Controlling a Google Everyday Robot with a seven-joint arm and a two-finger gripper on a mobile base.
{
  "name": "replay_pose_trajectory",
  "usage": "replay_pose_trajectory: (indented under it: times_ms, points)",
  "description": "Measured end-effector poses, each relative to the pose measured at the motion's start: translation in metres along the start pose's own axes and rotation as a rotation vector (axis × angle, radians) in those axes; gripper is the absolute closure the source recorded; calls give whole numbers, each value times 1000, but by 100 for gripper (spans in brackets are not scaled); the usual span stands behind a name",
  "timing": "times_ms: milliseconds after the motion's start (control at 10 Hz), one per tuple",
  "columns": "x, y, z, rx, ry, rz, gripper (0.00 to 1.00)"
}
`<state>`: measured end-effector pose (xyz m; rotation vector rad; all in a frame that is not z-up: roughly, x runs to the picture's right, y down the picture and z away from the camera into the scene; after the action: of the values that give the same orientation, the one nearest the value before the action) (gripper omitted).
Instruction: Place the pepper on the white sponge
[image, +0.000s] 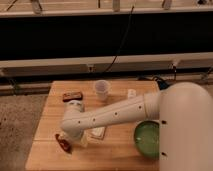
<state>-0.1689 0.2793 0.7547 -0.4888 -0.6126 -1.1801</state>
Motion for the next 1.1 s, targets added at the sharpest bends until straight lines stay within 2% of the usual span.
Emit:
replay_pose_trajectory:
  times_ms: [400,1100]
  points:
    - [-13,-1,9,-12,-14,-36,20]
    - [-17,-3,12,-13,-21,-26,21]
